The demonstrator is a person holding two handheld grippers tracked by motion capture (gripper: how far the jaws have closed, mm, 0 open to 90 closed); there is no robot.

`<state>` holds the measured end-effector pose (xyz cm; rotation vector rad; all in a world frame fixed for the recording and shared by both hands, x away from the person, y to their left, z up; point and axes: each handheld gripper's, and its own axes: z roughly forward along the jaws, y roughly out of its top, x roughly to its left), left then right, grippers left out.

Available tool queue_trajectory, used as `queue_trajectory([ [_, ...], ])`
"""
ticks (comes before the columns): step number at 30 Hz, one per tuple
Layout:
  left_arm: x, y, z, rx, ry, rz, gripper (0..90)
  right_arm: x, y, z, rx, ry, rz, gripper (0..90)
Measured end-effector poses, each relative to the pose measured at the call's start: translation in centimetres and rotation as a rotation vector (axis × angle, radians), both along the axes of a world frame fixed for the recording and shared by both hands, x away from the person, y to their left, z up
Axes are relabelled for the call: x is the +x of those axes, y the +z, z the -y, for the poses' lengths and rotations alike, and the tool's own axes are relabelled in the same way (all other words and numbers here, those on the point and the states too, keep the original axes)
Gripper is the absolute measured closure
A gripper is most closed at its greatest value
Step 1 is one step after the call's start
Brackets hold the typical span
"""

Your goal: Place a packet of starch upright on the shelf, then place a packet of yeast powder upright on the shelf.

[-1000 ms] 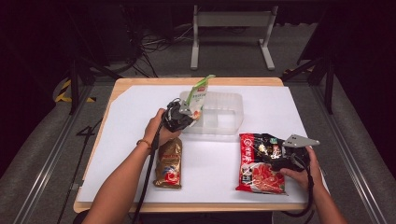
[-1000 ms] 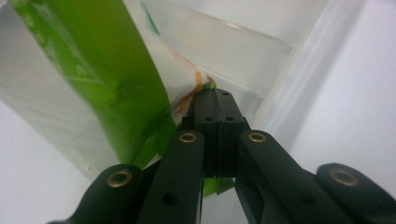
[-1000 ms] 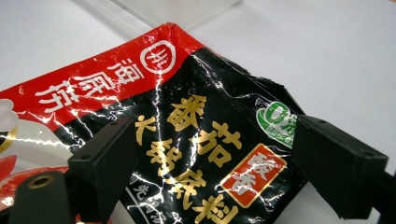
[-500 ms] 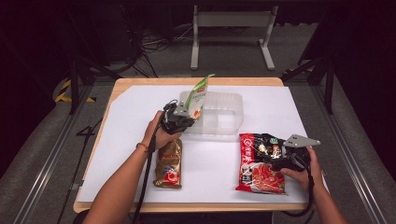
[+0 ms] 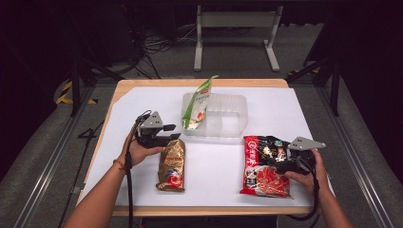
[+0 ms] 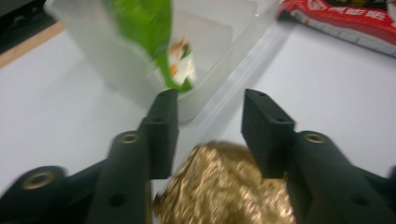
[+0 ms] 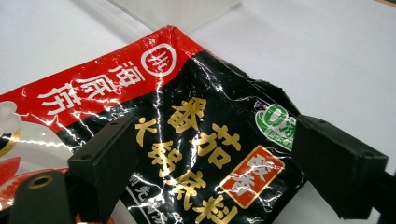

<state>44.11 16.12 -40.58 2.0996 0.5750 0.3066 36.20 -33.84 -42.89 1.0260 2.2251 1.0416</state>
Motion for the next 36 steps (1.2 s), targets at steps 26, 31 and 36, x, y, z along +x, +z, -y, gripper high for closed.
queue_trajectory([
  [26,1.3,-4.6,-1.3,-0.008,0.011,-0.201,10.0,0.5,0.0,-0.2,-0.005,0.009,-0.005,15.3],
  [31,1.5,-4.9,-0.8,-0.021,-0.044,-0.26,11.1,0.6,0.0,0.0,0.006,0.006,-0.004,15.3],
  [36,1.7,-5.1,-1.0,-0.041,-0.079,-0.305,19.4,0.3,0.2,-0.2,0.008,0.023,-0.001,15.2],
])
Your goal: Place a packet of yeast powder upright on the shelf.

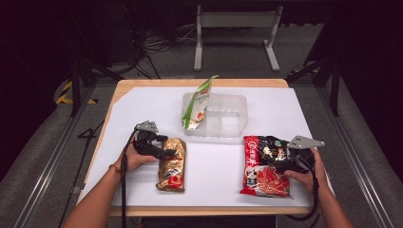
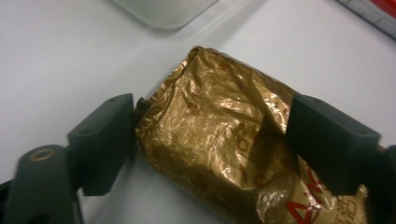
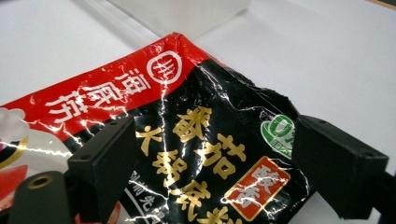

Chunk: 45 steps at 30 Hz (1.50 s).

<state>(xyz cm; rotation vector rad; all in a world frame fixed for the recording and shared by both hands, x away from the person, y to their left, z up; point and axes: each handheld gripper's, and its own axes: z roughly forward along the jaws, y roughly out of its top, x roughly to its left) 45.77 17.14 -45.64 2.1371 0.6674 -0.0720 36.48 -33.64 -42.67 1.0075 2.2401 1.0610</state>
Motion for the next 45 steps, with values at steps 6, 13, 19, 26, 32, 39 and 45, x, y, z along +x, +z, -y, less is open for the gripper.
queue_trajectory([
  [6,0.1,0.2,0.0,-0.018,-0.016,-0.05,33.8,-0.2,0.2,0.2,0.016,-0.007,0.007,15.2],
  [13,0.4,0.5,-1.0,-0.083,0.049,-0.056,65.2,-0.1,0.1,-0.1,0.004,0.003,0.003,15.1],
  [19,-0.1,1.0,-0.6,-0.092,0.066,-0.011,75.5,-0.1,0.1,-0.1,0.002,0.005,0.001,15.1],
  [26,-1.2,2.5,-0.3,-0.105,0.1,0.058,83.2,-0.1,0.1,-0.1,-0.002,0.006,0.003,15.1],
  [32,-2.5,4.6,-0.6,-0.131,0.157,0.134,84.9,-0.2,0.2,0.0,0.002,0.003,0.006,15.1],
  [39,-3.8,6.6,-1.4,-0.242,0.23,0.216,86.0,-0.3,0.3,0.1,0.01,0.0,0.018,15.3],
  [45,-4.8,8.1,-1.6,-0.287,0.246,0.275,86.7,-0.3,0.4,0.2,0.016,-0.009,0.02,15.3],
])
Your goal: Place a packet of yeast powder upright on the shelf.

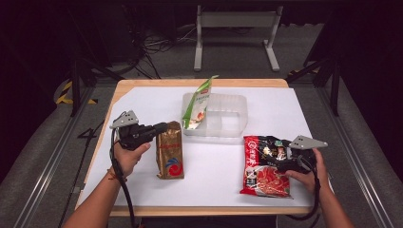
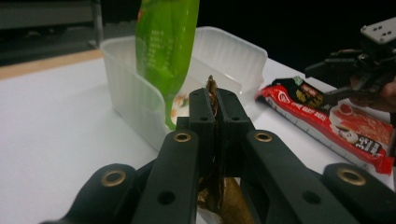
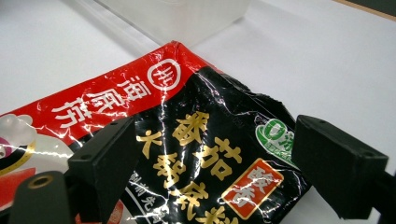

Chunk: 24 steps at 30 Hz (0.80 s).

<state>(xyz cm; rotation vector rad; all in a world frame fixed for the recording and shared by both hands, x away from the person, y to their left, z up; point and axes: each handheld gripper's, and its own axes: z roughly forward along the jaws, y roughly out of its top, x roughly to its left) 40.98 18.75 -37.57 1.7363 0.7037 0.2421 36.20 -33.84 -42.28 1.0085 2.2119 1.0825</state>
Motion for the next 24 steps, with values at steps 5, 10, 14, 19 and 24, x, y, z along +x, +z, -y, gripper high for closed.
queue_trajectory([
  [5,-0.7,0.9,0.3,-0.007,0.035,0.035,86.9,0.1,0.1,0.3,0.018,-0.025,0.003,14.9],
  [10,-1.0,1.7,0.8,-0.01,0.053,0.062,87.0,0.0,0.1,0.3,0.025,-0.032,0.005,14.8],
  [14,-1.2,3.0,1.2,-0.011,0.078,0.103,87.1,0.0,0.1,0.3,0.035,-0.028,0.001,14.7],
  [19,-1.5,4.3,1.8,-0.018,0.098,0.133,87.1,0.0,0.1,0.2,0.029,-0.032,-0.001,14.7],
  [24,-0.9,5.9,3.1,-0.038,0.107,0.152,87.1,0.0,0.1,0.3,0.031,-0.039,0.0,14.7],
])
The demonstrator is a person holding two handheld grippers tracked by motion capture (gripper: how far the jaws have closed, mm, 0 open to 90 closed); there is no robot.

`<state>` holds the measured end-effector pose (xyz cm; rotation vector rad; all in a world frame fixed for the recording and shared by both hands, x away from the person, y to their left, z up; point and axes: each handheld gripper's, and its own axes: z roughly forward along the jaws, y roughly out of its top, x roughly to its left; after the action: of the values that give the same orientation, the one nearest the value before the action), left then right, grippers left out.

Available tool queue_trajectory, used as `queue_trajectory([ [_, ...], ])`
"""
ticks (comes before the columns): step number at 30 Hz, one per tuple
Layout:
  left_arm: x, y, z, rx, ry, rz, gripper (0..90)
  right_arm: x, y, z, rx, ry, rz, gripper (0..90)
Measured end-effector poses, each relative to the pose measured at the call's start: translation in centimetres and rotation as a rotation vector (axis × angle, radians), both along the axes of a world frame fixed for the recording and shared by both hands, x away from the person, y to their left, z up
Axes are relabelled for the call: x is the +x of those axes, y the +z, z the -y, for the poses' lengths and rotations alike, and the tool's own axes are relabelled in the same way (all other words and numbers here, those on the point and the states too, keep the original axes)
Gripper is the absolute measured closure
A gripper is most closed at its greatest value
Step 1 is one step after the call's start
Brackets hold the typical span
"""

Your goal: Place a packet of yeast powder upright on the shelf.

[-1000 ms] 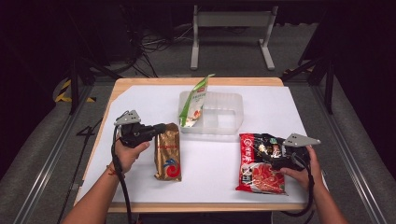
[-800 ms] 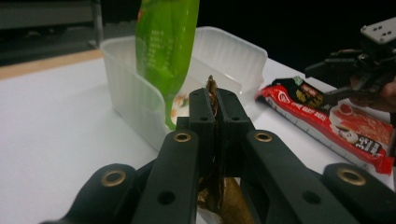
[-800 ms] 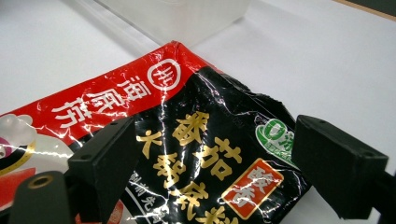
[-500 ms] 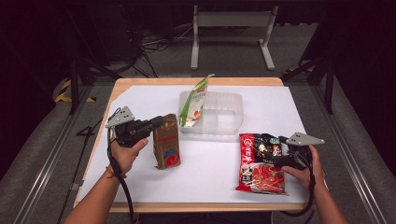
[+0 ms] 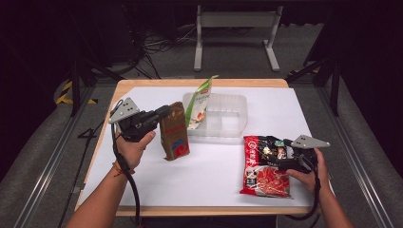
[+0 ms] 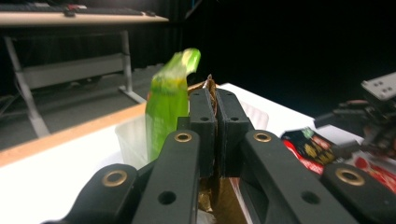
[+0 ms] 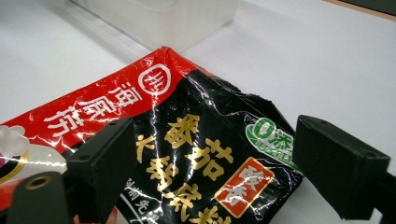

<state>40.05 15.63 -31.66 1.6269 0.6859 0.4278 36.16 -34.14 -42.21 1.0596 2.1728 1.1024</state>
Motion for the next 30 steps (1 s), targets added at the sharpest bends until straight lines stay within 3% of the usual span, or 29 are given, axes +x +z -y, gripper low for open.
queue_trajectory([
  [6,0.8,1.1,1.7,0.007,0.028,0.015,87.1,-0.2,0.1,0.1,0.014,0.016,0.008,14.4],
  [17,3.2,2.3,4.3,-0.03,0.049,0.017,87.2,-0.2,0.0,0.1,0.003,0.014,0.01,14.6],
  [30,5.9,1.9,7.5,-0.02,0.081,0.002,87.3,-0.2,-0.2,0.1,-0.015,0.01,0.009,14.8],
])
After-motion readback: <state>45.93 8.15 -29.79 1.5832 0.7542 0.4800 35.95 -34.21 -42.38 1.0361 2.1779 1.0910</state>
